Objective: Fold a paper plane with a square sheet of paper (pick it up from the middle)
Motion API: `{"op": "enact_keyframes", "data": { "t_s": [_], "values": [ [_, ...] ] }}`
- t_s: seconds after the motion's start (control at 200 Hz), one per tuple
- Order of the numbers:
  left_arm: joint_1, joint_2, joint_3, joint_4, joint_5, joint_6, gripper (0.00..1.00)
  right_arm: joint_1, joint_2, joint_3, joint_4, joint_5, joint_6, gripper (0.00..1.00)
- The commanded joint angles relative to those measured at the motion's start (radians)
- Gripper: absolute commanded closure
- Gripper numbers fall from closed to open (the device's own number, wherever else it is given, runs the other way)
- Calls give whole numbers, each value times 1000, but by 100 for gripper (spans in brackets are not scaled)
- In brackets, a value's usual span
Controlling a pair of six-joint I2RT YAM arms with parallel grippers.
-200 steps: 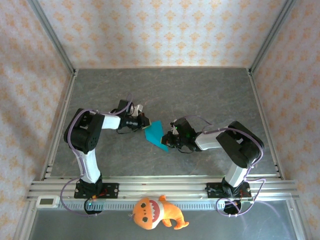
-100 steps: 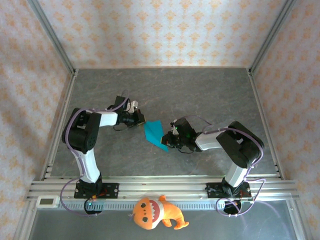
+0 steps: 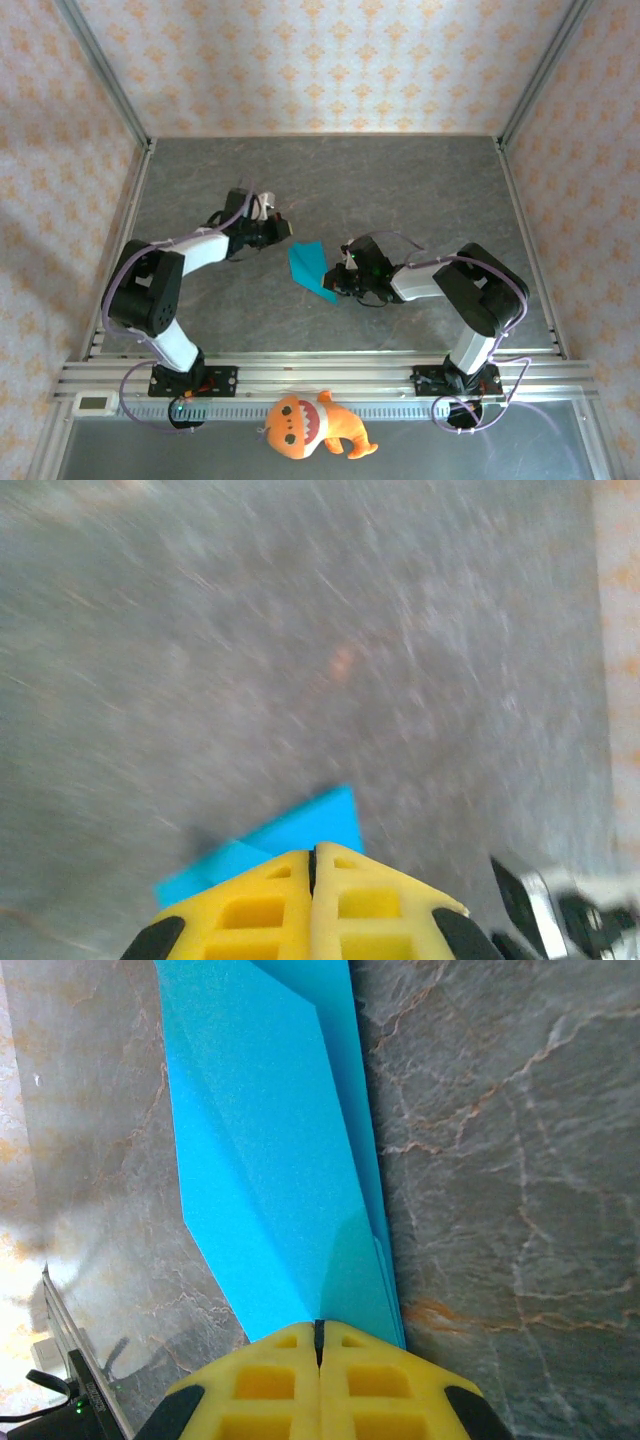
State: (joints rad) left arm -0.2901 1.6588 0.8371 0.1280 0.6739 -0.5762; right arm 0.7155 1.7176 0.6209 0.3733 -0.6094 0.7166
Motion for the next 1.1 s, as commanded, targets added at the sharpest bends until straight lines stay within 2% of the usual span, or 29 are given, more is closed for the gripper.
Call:
{"op": "enact_keyframes", "data": {
  "t_s": [0.0, 0.25, 0.56, 0.836, 0.946, 1.096],
  "values": [
    [-77, 10, -55, 102, 25, -66, 99, 1, 33, -57, -246, 69, -17, 100],
    [-167, 113, -71, 174, -3, -107, 99, 1, 17, -53, -237, 65, -12, 100],
    [-171, 170, -99, 144, -62, -78, 99, 2, -32, -14, -205, 39, -5, 100],
    [-170, 185, -104, 116, -81, -55, 99, 2, -135, 28, -213, 50, 32, 85],
    [-168, 184, -98, 102, -84, -45, 99, 2, -191, -11, -214, 77, 84, 79],
    [-165, 177, -96, 99, -77, -44, 99, 2, -268, -98, -126, 59, 182, 69]
  ]
}}
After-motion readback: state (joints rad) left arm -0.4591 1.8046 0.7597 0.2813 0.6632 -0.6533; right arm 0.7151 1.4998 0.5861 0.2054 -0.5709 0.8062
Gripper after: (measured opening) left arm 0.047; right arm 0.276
